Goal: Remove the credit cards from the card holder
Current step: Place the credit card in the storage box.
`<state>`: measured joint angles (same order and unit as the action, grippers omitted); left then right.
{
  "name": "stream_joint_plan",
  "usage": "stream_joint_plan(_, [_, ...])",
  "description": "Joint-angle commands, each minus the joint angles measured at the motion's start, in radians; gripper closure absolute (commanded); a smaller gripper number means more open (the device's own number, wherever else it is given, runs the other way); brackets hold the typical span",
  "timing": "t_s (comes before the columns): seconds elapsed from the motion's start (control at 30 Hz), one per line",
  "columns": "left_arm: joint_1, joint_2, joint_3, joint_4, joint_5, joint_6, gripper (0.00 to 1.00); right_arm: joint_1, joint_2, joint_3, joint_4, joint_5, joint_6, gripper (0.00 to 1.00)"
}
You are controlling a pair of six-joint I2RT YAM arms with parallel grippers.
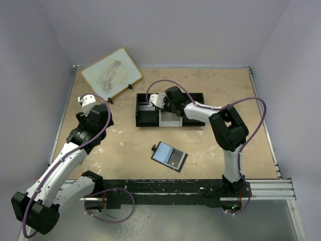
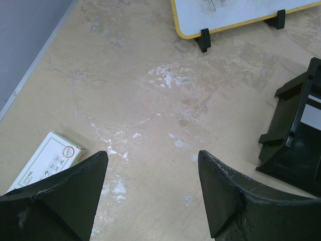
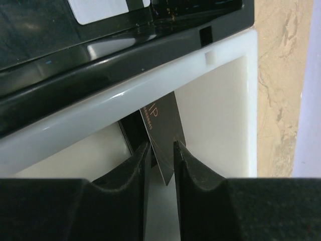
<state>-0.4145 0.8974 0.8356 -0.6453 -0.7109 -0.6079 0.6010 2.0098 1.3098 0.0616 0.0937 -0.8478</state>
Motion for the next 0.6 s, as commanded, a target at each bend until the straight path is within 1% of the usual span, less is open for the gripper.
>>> stream_joint_plan(0.0, [0.001, 0.001, 0.002, 0.027, -0.016, 0.018, 0.30, -0.003, 0.007, 0.067, -0.015, -0.024, 0.043, 0.72])
stream_joint_plan(0.1, [0.002, 0.003, 0.002, 0.027, -0.013, 0.018, 0.30, -0.004, 0.016, 0.073, -0.012, -0.011, 0.048, 0.71])
stream_joint_plan(0.17, [0.002, 0.004, 0.002, 0.026, -0.012, 0.019, 0.30, -0.003, 0.022, 0.083, -0.033, -0.008, 0.051, 0.66])
stream_joint_plan(0.3, [0.003, 0.008, 0.001, 0.024, -0.013, 0.019, 0.30, -0.004, 0.029, 0.099, -0.064, -0.027, 0.073, 0.65])
stream_joint_plan(0.57, [0.001, 0.014, 0.002, 0.026, -0.009, 0.021, 0.30, -0.003, 0.042, 0.116, -0.088, -0.012, 0.102, 0.63])
